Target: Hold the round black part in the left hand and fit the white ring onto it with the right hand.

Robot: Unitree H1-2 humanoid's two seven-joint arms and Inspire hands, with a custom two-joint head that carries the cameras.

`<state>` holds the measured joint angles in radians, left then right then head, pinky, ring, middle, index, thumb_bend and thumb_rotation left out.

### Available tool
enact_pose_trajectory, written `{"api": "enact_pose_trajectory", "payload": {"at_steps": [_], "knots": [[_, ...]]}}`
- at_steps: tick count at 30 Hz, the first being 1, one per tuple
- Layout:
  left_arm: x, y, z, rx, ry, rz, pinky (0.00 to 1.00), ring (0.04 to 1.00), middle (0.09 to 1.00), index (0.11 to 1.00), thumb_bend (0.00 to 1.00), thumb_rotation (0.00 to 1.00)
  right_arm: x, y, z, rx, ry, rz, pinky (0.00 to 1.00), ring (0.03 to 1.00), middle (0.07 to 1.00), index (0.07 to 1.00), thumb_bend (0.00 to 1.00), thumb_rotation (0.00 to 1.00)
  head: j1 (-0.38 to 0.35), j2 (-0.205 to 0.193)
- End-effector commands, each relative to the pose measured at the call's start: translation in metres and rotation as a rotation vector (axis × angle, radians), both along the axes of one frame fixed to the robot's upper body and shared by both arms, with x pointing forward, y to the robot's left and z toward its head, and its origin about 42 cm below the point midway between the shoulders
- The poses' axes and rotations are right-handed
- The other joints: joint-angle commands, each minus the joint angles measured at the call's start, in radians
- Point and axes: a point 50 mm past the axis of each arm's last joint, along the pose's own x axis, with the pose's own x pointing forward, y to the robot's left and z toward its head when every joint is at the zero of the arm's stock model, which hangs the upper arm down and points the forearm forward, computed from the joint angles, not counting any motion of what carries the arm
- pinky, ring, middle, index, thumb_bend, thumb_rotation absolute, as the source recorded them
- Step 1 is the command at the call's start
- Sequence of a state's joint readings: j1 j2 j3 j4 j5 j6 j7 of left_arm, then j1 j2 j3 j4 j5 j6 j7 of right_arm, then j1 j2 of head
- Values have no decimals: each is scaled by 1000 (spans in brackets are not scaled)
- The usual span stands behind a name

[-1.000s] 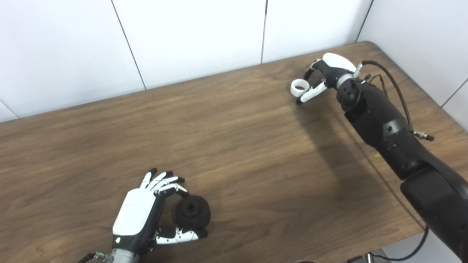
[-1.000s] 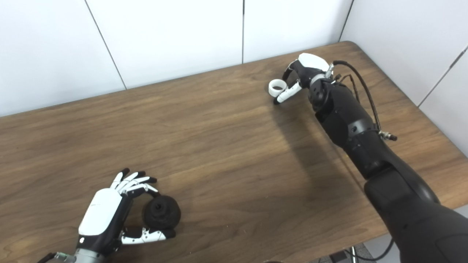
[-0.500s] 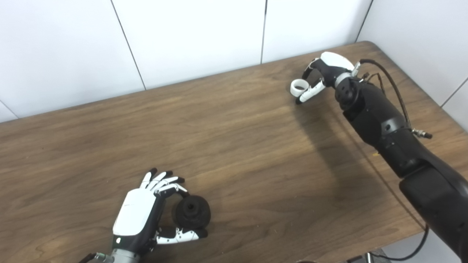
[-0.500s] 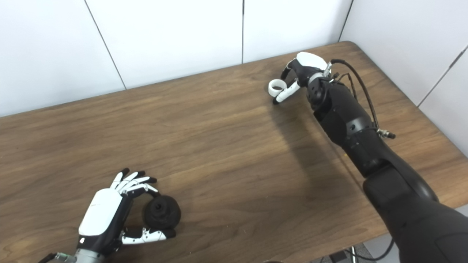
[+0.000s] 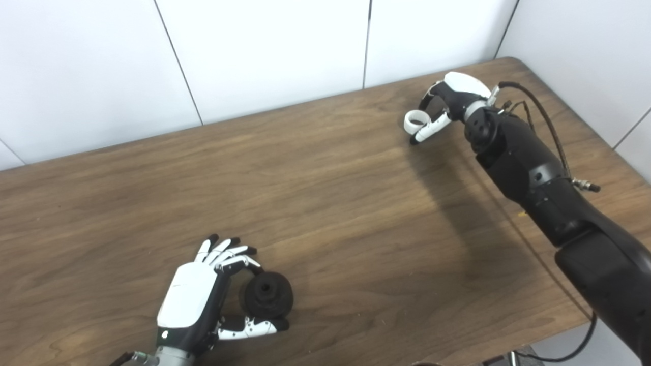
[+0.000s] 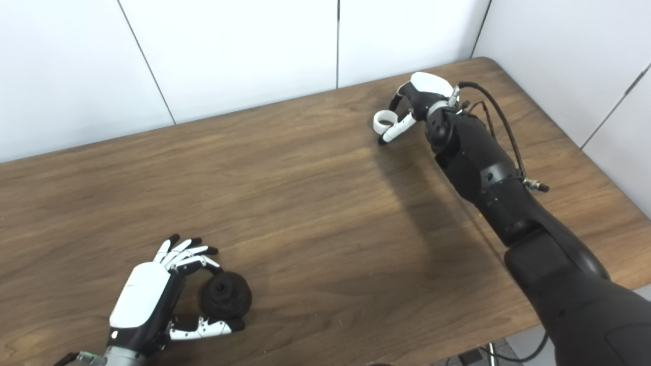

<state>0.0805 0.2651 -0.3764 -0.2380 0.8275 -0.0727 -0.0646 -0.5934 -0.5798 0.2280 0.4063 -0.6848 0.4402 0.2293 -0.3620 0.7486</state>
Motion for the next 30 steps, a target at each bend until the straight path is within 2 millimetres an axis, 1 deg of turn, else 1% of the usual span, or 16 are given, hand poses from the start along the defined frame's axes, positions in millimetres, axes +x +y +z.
{"api": "enact_pose_trajectory", "payload": {"at_steps": [1,7,19,30], "knots": [[-4,0,-4,44,27,-12,1000,900,792,484,523,50,12,-3,43,-29,-104,21,1000,1000,941,667,789,293,0,1],[-4,1,-3,46,31,-11,1000,903,794,484,523,50,12,-3,44,-27,-104,22,1000,1000,939,665,787,295,2,8],[-4,1,-3,45,24,-11,1000,900,793,484,523,49,11,-1,41,-13,-98,18,1000,1000,934,666,784,284,5,12],[-6,1,-2,45,24,-10,1000,900,791,484,523,50,10,0,37,-20,-88,22,1000,1000,926,641,769,274,5,19]]}}
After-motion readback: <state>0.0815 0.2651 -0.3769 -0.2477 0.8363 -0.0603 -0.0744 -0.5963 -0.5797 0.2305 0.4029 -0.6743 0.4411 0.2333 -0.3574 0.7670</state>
